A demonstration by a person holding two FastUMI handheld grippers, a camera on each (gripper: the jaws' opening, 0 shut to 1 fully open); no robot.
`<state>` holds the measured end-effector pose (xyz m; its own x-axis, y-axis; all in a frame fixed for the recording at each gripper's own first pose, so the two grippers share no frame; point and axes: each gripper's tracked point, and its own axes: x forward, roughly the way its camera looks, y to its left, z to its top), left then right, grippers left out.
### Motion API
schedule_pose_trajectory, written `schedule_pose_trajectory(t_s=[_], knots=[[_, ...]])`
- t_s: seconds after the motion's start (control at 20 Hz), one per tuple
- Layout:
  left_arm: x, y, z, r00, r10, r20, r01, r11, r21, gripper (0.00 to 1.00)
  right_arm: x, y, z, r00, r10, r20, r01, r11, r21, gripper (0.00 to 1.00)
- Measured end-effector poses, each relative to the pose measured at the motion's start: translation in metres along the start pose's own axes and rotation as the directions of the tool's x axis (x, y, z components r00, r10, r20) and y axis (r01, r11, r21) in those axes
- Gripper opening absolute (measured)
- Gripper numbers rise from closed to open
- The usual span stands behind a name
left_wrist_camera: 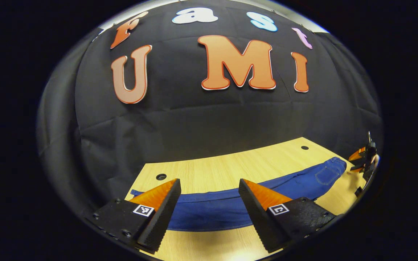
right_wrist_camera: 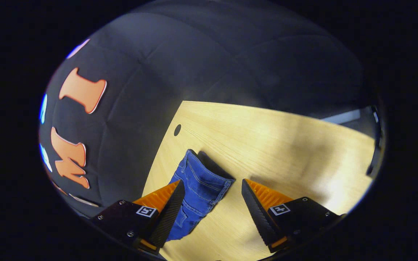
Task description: Grasp the waist and the cuffs of the jeans and fold them to make the two legs overlap; first hold the waist and fold one-third of the jeans toward the cuffs, then hold the cuffs and fold the remaining one-third in the same direction to finish folding.
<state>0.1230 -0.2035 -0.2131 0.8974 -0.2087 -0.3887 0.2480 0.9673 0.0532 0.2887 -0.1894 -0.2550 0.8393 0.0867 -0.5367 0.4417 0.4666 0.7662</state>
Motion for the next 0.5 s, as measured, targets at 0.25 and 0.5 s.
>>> schedule_pose_trajectory(t_s=[0.25, 0.5], knots=[[-0.005, 0.034, -0.004, 1.0, 0.014, -0.003, -0.014, 0.999, 0.031, 0.99, 0.037, 0.012, -0.017, 1.0, 0.017, -0.004, -0.017, 0.995, 0.097, 0.97], [-0.01, 0.076, -0.016, 0.998, 0.059, -0.014, -0.06, 0.998, -0.019, 0.99, 0.05, 0.005, -0.016, 0.989, -0.145, 0.02, 0.142, 0.984, 0.109, 0.76]])
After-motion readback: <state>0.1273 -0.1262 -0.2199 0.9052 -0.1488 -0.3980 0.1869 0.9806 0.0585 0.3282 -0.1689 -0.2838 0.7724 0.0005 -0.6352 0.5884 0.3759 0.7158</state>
